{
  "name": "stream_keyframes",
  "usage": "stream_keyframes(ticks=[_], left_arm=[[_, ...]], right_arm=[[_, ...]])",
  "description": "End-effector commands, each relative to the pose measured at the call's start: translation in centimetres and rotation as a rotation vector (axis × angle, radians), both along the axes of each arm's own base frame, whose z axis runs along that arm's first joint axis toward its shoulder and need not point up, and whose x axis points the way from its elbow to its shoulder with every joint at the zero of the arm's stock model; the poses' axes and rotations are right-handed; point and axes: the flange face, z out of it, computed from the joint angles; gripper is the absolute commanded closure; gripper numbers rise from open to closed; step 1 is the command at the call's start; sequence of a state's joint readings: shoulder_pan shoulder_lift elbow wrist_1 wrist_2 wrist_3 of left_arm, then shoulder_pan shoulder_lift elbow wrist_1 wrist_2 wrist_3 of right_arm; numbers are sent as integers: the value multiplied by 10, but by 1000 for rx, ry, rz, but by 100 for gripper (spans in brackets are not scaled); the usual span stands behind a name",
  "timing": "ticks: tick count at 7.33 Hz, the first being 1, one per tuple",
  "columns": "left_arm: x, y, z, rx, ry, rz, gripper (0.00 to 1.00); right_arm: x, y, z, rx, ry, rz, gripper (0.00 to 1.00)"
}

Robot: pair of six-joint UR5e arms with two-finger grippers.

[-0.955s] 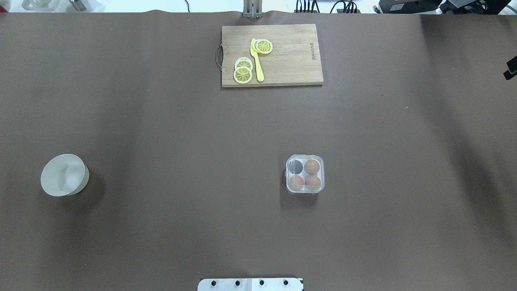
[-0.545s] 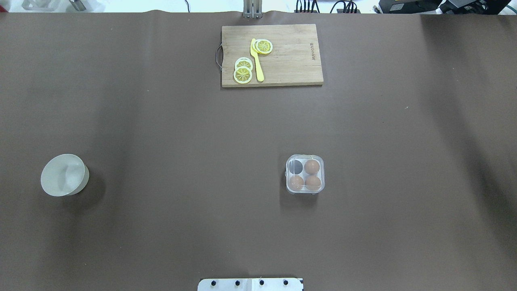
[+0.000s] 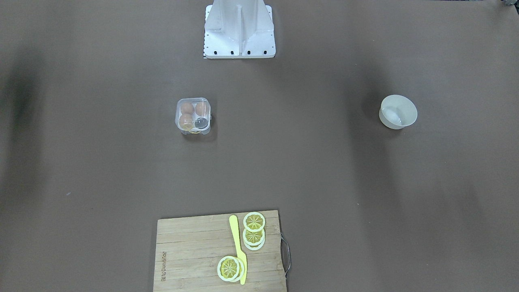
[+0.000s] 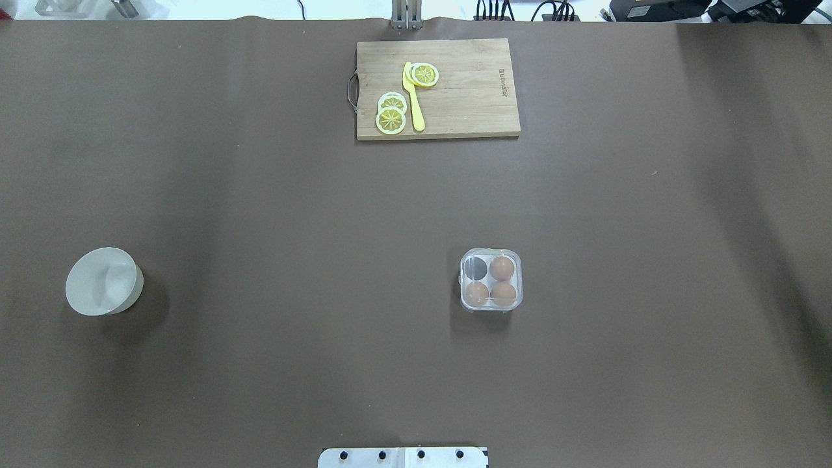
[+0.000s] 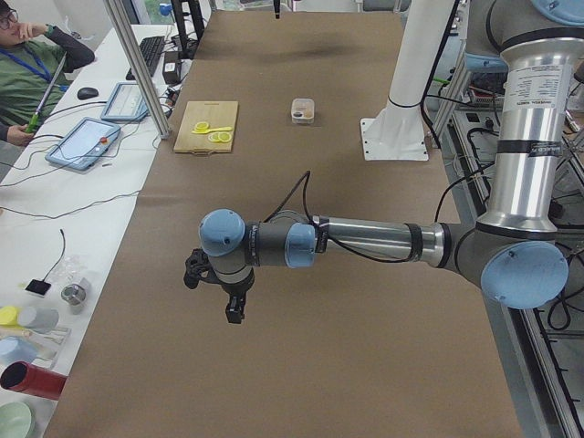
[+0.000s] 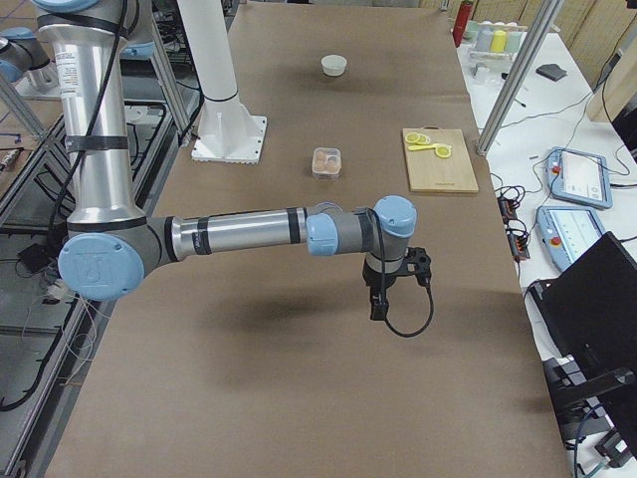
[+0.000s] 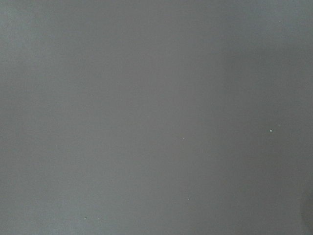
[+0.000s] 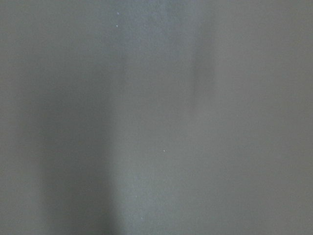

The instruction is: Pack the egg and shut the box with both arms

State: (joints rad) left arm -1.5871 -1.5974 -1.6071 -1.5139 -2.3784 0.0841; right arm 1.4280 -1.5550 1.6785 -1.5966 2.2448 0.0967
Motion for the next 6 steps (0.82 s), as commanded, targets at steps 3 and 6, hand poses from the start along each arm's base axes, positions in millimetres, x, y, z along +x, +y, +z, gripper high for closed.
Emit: stream_keyframes(ticks=[3, 6], left_arm=[[-1, 12, -16, 37, 2, -6, 2], [-1, 11, -28, 72, -2, 2, 2]], right_arm=[[6, 19, 1, -7, -2, 13, 0], [5, 19, 2, -10, -2, 13, 0]])
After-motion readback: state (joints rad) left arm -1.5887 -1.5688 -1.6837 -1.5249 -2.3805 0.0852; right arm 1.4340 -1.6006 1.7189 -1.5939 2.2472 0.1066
